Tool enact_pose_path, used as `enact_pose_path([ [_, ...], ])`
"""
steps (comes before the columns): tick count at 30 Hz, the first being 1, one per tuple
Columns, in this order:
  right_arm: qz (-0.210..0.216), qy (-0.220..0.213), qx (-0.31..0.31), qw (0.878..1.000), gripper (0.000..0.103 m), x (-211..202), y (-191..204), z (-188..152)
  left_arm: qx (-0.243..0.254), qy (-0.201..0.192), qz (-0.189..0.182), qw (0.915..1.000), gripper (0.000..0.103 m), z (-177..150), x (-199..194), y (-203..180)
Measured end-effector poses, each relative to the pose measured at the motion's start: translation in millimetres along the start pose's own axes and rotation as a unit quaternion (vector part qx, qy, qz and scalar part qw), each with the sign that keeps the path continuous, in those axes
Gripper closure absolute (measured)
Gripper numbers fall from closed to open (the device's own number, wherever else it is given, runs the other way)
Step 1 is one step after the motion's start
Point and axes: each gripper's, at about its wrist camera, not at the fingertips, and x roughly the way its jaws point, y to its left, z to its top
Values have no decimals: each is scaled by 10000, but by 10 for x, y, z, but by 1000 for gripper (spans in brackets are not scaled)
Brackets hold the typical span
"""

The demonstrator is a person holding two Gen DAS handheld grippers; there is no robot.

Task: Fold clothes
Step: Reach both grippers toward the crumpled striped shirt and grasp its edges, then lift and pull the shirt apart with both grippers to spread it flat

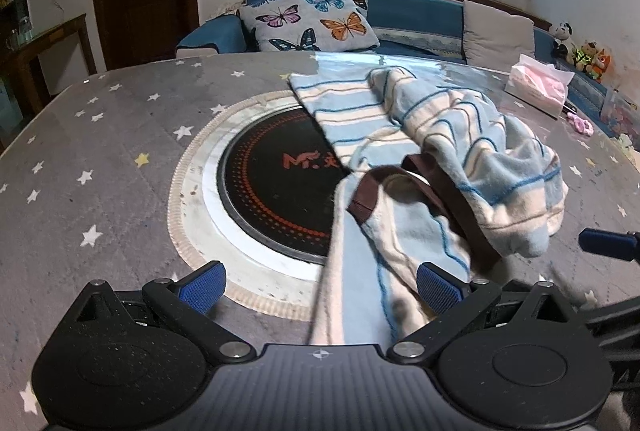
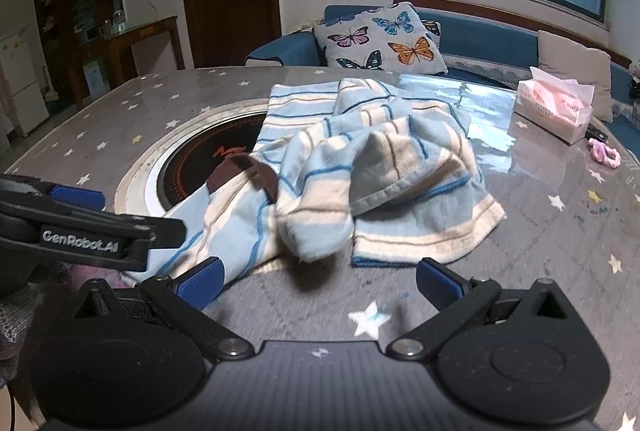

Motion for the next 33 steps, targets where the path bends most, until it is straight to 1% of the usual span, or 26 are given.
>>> enact_pose_path([
  [2, 6, -29, 34, 10000, 1, 14, -22, 37, 23, -3, -9, 10000, 1, 19, 7, 24],
  [4, 45, -63, 91, 9999, 4, 19, -40, 72, 94, -21, 33, 9999, 1, 30, 21, 34],
  [5, 65, -69, 111, 9999, 4, 27, -49, 88, 121, -22, 41, 9999, 3, 34, 31, 37],
  [6, 85, -65, 123, 9999, 7, 41, -56, 102, 133, -8, 35, 9999, 7, 38, 45, 39],
  [7, 99, -60, 133, 9998, 10, 55, -60, 113, 144, 13, 7, 9999, 9, 38, 59, 41],
  [8, 122, -51, 145, 9998, 11, 69, -67, 123, 164, 35, -38, 9999, 13, 38, 75, 42],
  [9, 150, -35, 158, 9998, 15, 85, -73, 130, 191, 62, -65, 9998, 19, 36, 93, 40],
  [10, 171, -27, 175, 9997, 20, 98, -78, 134, 216, 79, -87, 9997, 22, 33, 106, 37],
  [12, 215, -15, 237, 9995, 26, 122, -99, 142, 258, 120, -160, 9995, 33, 21, 135, 31],
  [13, 237, -6, 265, 9994, 33, 137, -117, 148, 275, 148, -185, 9993, 35, 17, 151, 29],
  [14, 254, 6, 301, 9992, 37, 153, -136, 151, 297, 193, -231, 9991, 44, 11, 174, 25],
  [15, 282, 36, 353, 9990, 44, 172, -163, 151, 302, 228, -271, 9989, 53, 6, 194, 24],
  [16, 329, 77, 414, 9986, 51, 196, -191, 150, 305, 266, -331, 9986, 57, -2, 214, 22],
  [17, 393, 118, 472, 9980, 54, 220, -220, 152, 302, 282, -378, 9984, 63, -7, 227, 23],
  [18, 454, 143, 517, 9975, 63, 236, -243, 148, 304, 267, -428, 9983, 71, -13, 231, 19],
  [19, 492, 145, 552, 9972, 72, 245, -261, 147, 326, 242, -468, 9981, 74, -15, 227, 13],
  [20, 505, 136, 574, 9970, 76, 243, -275, 151, 353, 227, -519, 9978, 81, -15, 225, 3],
  [22, 514, 107, 602, 9968, 90, 225, -302, 157, 424, 193, -539, 9975, 89, -15, 223, -35],
  [23, 518, 91, 609, 9968, 93, 216, -312, 164, 470, 158, -526, 9974, 95, -16, 213, -51],
  [24, 512, 66, 607, 9968, 95, 200, -321, 165, 503, 104, -507, 9974, 96, -17, 196, -62],
  [27, 508, -51, 605, 9969, 96, 101, -344, 179, 572, -86, -367, 9977, 97, 12, 110, -43],
  [33, 502, -286, 495, 9971, 96, -204, -464, 234, 581, -479, 2, 9972, 98, 106, -159, 165],
])
